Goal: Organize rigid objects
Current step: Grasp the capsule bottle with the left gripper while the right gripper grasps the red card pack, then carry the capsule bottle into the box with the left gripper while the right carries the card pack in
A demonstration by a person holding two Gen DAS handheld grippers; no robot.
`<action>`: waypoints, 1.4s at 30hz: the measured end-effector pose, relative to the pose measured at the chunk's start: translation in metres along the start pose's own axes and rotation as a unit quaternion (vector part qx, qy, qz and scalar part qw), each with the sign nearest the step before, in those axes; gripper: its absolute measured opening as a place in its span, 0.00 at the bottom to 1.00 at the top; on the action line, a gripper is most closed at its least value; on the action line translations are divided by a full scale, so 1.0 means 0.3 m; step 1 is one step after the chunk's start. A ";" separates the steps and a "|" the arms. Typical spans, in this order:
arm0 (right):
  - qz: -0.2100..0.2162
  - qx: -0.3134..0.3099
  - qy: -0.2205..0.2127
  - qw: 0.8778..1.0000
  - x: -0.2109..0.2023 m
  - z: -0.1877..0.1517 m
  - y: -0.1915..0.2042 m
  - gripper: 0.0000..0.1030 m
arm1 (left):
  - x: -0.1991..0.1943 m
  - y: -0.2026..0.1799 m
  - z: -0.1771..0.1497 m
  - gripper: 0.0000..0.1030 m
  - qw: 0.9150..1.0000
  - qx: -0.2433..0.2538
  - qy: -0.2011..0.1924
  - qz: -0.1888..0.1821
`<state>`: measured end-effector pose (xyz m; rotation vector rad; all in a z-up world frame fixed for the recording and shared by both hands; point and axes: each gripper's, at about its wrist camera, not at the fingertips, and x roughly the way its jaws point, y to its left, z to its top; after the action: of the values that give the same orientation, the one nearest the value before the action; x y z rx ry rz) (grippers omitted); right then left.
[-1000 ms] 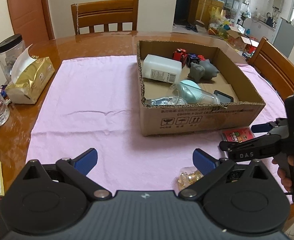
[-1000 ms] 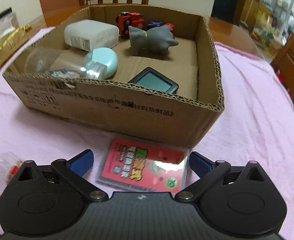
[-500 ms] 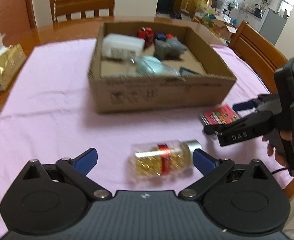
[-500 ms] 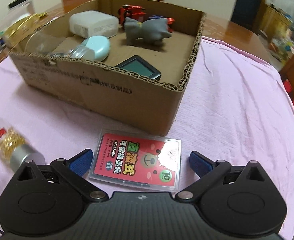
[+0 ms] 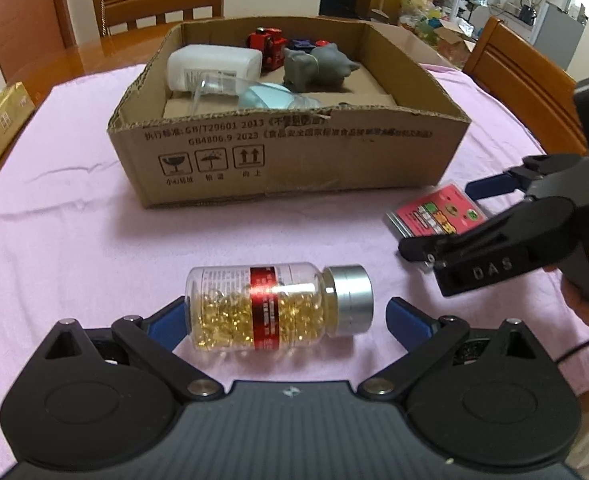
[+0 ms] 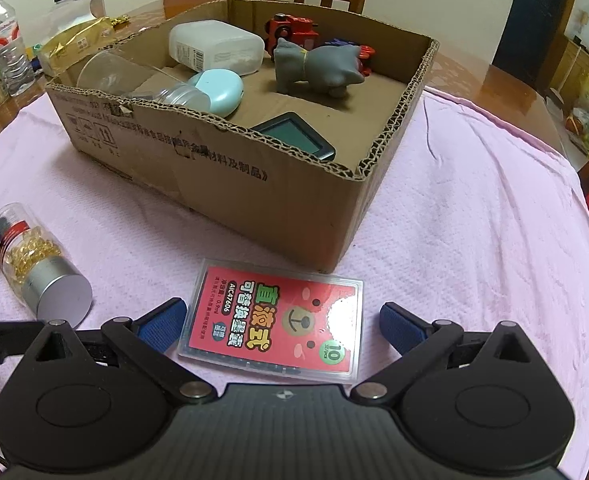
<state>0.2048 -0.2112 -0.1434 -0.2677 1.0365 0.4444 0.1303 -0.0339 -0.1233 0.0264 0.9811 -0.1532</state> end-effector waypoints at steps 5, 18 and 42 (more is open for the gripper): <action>0.000 0.000 -0.001 1.000 0.000 0.000 0.000 1.00 | 0.007 -0.002 0.004 0.98 1.000 0.000 -0.006 0.026; -0.016 0.026 0.003 1.000 0.000 0.005 0.019 1.00 | 0.019 0.007 0.008 0.90 0.999 0.026 0.000 0.022; 0.016 -0.020 0.029 0.999 -0.146 0.043 0.073 0.91 | -0.108 0.111 0.146 0.90 0.994 0.106 0.020 -0.018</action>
<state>0.1854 -0.1963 -0.0991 -0.3025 1.0909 0.4885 0.1535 -0.0013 -0.0735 0.2077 1.0030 -0.2918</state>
